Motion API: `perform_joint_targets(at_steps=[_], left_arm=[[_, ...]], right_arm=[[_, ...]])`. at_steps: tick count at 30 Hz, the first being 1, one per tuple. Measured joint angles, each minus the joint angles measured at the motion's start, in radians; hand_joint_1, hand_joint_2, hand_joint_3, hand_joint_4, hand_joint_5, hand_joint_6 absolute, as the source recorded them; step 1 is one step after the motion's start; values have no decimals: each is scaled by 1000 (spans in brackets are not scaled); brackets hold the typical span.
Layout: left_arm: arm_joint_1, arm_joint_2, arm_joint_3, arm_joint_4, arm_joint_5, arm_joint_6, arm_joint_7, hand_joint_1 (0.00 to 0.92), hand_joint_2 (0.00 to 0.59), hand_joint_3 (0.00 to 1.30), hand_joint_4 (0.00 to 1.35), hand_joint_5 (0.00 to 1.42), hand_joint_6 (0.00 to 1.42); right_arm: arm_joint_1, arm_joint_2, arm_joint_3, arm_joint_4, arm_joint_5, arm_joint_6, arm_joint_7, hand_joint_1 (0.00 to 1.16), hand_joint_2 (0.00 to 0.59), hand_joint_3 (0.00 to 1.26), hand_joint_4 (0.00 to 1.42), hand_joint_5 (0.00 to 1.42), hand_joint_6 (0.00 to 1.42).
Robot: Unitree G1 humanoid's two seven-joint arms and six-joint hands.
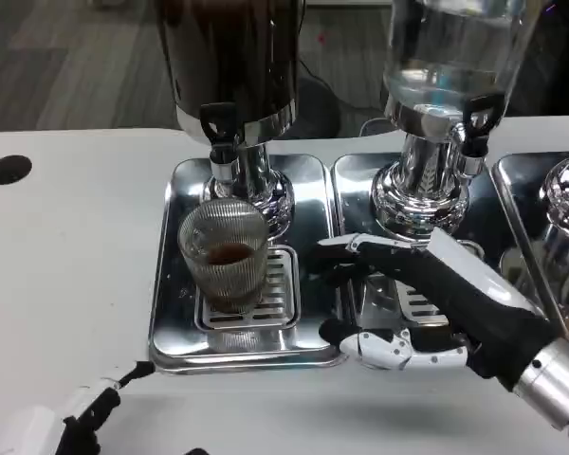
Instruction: Grasp the cup under the faucet to collect the drink, then remove the cup.
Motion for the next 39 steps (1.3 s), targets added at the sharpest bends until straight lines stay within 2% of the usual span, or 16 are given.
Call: perform_joint_targets(at_steps=[4, 10, 16, 24, 31, 39], left_arm=[[16, -20, -13, -21, 33, 1, 1, 11, 47, 244, 185, 270, 581], [43, -43, -31, -24, 65, 1, 2, 11, 47, 248, 185, 270, 581], [48, -58, -38, -24, 69, 1, 5, 11, 48, 249, 184, 270, 581], [48, -62, -38, -19, 68, 1, 11, 13, 51, 250, 185, 270, 581], [49, -62, -27, -17, 58, 1, 13, 14, 53, 255, 187, 270, 581], [57, -62, -17, 4, 30, -3, 19, 14, 57, 266, 192, 270, 581]], right_arm=[[-41, 1, 3, 46, 2, -12, 1, 635, 228, 311, 299, 340, 247], [-81, 13, 3, 83, 2, -21, 0, 648, 197, 232, 177, 238, 179], [-120, 43, 1, 147, 15, -11, -1, 663, 179, 147, 112, 195, 179], [-175, 91, 1, 239, 47, 70, 6, 675, 167, 129, 97, 180, 166], [-224, 144, 2, 335, 60, 87, 9, 676, 152, 127, 103, 179, 172], [-253, 190, 14, 385, 58, 87, 8, 696, 144, 127, 114, 179, 178]])
